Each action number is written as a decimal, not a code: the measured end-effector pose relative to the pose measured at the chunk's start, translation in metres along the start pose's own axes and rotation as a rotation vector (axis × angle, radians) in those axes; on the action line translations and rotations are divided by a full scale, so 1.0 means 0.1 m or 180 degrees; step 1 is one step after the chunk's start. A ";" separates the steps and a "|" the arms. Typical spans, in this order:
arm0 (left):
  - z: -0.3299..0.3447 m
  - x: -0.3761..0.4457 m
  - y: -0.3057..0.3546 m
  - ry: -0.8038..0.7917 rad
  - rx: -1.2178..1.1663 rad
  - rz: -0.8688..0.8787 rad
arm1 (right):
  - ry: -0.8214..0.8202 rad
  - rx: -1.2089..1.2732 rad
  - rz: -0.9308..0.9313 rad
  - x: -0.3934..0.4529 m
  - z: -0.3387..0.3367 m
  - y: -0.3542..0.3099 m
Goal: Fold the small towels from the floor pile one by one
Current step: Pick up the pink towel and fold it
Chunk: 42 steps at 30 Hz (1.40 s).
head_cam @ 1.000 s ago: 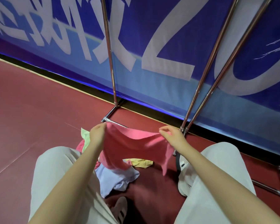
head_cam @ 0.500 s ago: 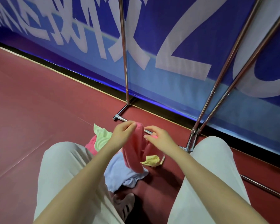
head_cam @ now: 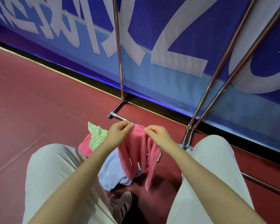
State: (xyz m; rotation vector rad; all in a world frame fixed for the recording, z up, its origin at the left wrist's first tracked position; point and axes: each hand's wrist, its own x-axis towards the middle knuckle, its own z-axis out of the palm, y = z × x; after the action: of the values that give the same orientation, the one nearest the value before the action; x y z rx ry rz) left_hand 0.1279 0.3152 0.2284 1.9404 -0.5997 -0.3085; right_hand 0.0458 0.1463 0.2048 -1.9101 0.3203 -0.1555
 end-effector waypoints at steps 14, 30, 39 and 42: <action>-0.09 0.11 -0.18 -0.0031 0.0888 -0.0117 | 0.1271 -0.0420 0.0539 0.07 -0.47 0.06; -0.11 0.05 -0.26 -0.0172 -0.0857 -0.1363 | 0.1532 -0.0514 0.0717 -0.05 -0.82 0.13; 0.01 0.04 -0.18 -0.0389 0.0457 -0.1066 | 0.1661 -0.0464 0.0791 -0.07 -0.88 0.15; -0.01 0.05 -0.22 -0.0401 0.0102 -0.1098 | 0.1594 -0.0558 0.0775 -0.07 -0.86 0.17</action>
State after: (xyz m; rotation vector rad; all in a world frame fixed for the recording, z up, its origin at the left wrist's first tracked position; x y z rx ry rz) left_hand 0.1384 0.3215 0.2091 2.0639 -0.3485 -0.6446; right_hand 0.0138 0.0658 0.2197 -1.9668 0.9240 -0.4567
